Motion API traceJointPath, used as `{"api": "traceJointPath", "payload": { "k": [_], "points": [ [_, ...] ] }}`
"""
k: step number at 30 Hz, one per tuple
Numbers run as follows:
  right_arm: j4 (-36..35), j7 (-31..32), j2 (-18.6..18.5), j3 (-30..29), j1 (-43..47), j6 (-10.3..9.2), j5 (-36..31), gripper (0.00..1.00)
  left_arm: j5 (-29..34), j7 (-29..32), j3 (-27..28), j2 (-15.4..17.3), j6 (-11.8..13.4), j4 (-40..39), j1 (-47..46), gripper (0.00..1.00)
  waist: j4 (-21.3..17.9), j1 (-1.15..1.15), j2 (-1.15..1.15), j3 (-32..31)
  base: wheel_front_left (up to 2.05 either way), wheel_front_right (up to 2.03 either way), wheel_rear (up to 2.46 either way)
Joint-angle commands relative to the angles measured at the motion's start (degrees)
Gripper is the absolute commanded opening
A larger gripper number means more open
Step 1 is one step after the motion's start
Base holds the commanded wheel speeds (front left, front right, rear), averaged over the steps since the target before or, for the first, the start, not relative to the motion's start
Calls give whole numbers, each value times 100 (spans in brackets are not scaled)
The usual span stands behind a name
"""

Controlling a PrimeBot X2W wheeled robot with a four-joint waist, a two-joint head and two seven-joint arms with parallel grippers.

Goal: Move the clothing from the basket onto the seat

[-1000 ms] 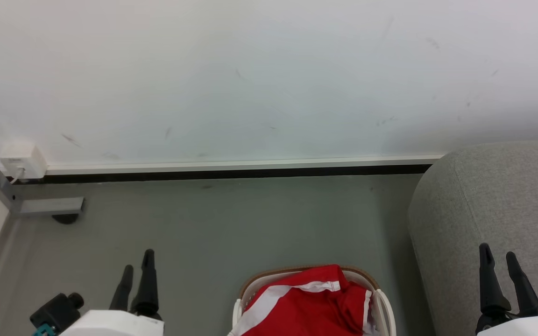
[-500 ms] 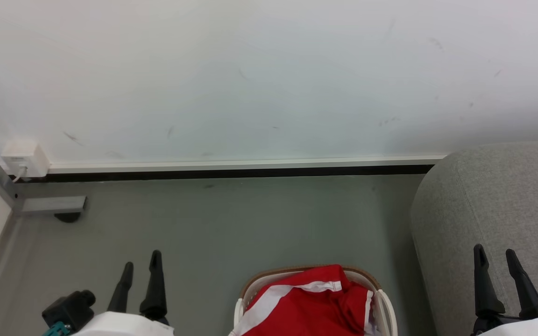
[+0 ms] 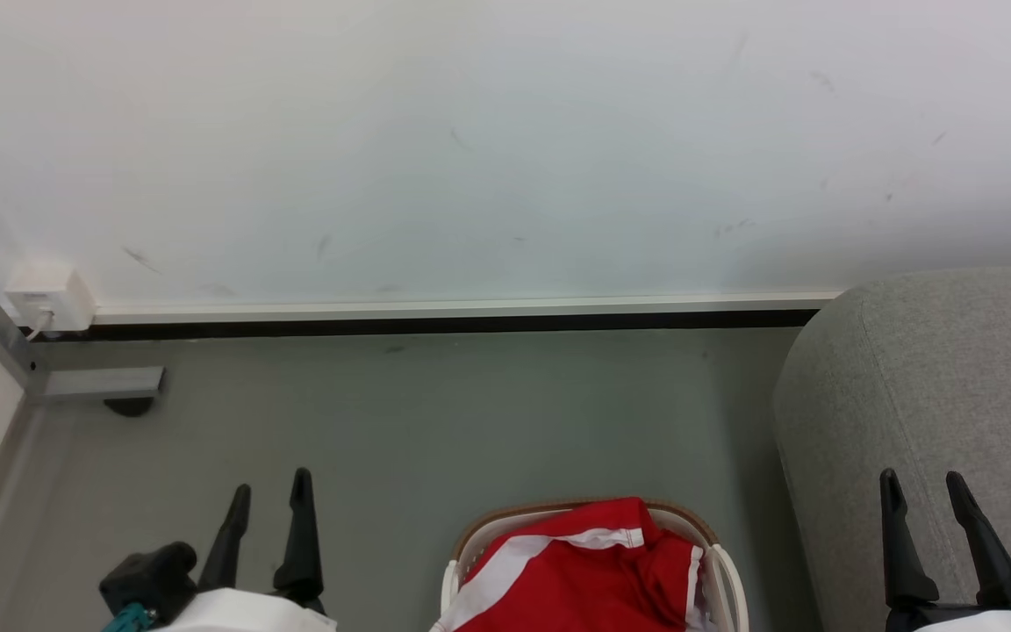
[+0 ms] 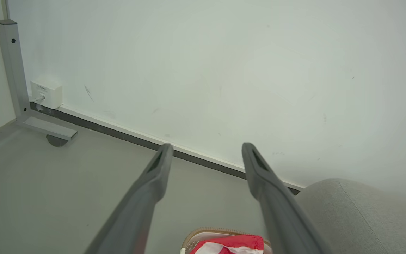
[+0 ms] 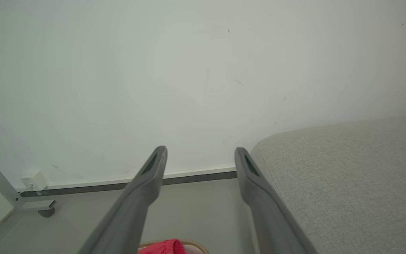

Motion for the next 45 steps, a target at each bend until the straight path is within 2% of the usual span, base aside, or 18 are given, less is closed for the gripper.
{"api": "traceJointPath", "payload": {
  "k": [1,21,45],
  "points": [
    [-9,-51,-55,-3,25,-8,-179,100,210,-56,0,52,28,-21,21,100,0,0,0,3,0,0,0],
    [149,-297,-21,-67,125,-10,-883,100,1265,-303,-108,60,48,129,83,100,46,0,0,-6,0,0,0],
    [297,-514,62,-66,163,-12,-1441,100,2176,-517,-165,66,80,150,139,100,58,0,0,43,0,0,0]
  ]
}}
